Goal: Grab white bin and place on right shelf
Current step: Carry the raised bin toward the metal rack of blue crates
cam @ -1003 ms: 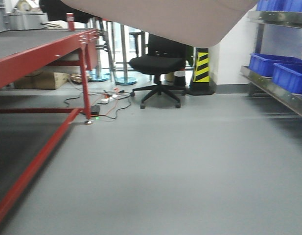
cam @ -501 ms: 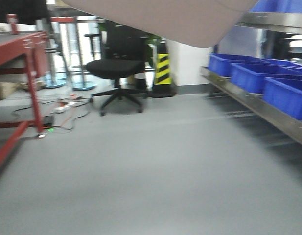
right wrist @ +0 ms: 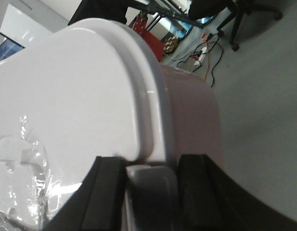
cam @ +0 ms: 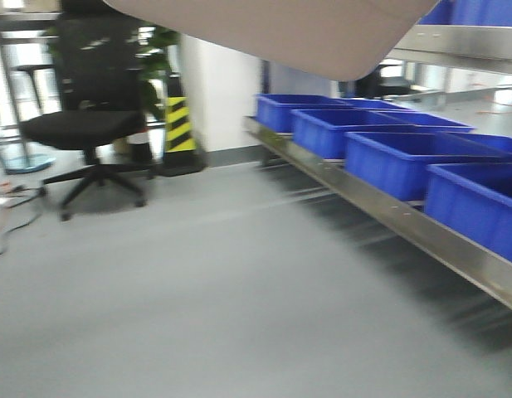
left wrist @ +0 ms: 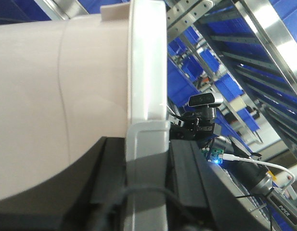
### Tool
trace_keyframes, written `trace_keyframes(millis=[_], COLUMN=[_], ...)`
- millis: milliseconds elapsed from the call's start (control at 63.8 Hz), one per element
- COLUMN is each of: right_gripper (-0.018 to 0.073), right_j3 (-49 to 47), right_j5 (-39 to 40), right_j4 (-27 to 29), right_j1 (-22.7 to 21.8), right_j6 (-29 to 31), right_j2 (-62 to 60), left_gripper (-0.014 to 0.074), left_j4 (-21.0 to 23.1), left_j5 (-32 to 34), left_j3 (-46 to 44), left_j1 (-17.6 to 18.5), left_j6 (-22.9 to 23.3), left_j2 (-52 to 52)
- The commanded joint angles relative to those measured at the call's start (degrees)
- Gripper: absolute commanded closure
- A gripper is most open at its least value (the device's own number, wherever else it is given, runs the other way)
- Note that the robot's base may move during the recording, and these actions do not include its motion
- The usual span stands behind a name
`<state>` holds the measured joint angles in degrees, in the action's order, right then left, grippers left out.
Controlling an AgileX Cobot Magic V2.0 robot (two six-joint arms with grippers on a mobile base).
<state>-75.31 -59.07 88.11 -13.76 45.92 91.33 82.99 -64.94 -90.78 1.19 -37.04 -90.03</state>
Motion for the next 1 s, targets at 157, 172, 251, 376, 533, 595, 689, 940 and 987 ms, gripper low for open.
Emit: trace_keyframes(millis=[157, 172, 251, 376, 533, 595, 689, 940, 987], right_gripper=[0.0478, 0.0478, 0.0478, 0.0478, 0.0478, 0.0478, 0.0478, 0.0478, 0.0478], right_j3=[-1.8, -1.8, -1.8, -1.8, -1.8, -1.8, -1.8, -1.8, -1.8], right_j5=[-13.7, -13.7, -13.7, -13.7, -13.7, -13.7, -13.7, -13.7, -13.6], right_j4=[7.4, 7.4, 7.4, 7.4, 7.4, 7.4, 7.4, 7.4, 7.4], right_j1=[1.8, 1.8, 1.8, 1.8, 1.8, 1.8, 1.8, 1.8, 1.8], right_j6=[0.1, 0.1, 0.1, 0.1, 0.1, 0.1, 0.1, 0.1, 0.1], right_j2=[-3.8, -3.8, -3.8, -3.8, -3.8, -3.8, -3.8, -3.8, -3.8], left_gripper=[0.0722, 0.0722, 0.0722, 0.0722, 0.0722, 0.0722, 0.0722, 0.0722, 0.0722], left_j4=[6.1, 6.1, 6.1, 6.1, 6.1, 6.1, 6.1, 6.1, 6.1], left_j5=[-10.0, -10.0, -10.0, -10.0, -10.0, -10.0, -10.0, -10.0, -10.0], left_j3=[-1.9, -1.9, -1.9, -1.9, -1.9, -1.9, -1.9, -1.9, -1.9], left_j1=[2.0, 2.0, 2.0, 2.0, 2.0, 2.0, 2.0, 2.0, 2.0], left_j6=[-0.5, -0.5, -0.5, -0.5, -0.5, -0.5, -0.5, -0.5, -0.5], left_j2=[2.4, 2.4, 2.4, 2.4, 2.4, 2.4, 2.4, 2.4, 2.4])
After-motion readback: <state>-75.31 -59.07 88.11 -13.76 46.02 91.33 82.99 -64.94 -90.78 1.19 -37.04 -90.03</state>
